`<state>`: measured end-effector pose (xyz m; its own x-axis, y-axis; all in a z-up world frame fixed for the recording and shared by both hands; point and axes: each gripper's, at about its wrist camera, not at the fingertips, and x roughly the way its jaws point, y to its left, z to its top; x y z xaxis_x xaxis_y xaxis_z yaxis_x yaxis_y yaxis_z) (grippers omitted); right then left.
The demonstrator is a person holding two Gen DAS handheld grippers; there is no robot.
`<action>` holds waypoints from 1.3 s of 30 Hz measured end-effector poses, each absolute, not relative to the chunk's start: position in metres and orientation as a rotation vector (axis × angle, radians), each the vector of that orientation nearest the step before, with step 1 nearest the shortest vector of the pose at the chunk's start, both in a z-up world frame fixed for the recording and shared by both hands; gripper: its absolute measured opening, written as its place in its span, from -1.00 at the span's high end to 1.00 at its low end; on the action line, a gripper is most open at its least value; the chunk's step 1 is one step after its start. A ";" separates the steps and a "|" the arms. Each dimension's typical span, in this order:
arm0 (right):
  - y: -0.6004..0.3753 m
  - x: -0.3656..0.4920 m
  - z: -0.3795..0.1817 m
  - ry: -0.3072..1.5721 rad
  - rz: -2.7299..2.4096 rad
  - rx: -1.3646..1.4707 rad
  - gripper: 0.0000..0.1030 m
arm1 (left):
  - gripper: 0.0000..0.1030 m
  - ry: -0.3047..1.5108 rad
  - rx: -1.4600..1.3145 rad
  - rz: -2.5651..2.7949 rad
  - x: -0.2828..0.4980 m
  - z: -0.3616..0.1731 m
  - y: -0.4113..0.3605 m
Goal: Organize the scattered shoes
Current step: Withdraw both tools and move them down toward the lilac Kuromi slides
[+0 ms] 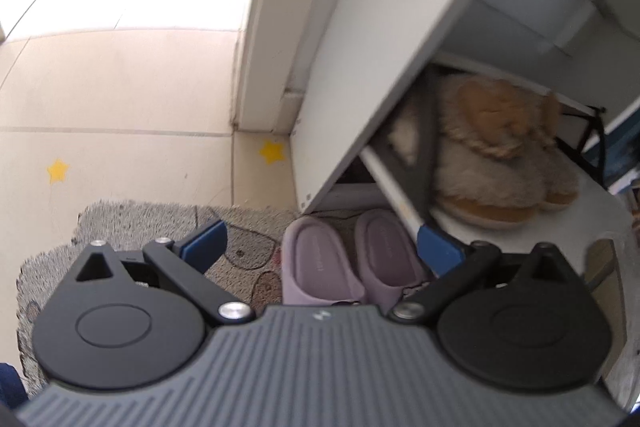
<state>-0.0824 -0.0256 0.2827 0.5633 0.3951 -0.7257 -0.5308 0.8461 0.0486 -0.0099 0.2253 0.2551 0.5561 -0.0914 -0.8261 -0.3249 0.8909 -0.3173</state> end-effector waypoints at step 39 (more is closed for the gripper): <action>-0.038 -0.077 0.107 0.830 0.455 -0.189 -0.96 | -1.00 1.096 -0.332 -0.015 0.018 0.116 0.128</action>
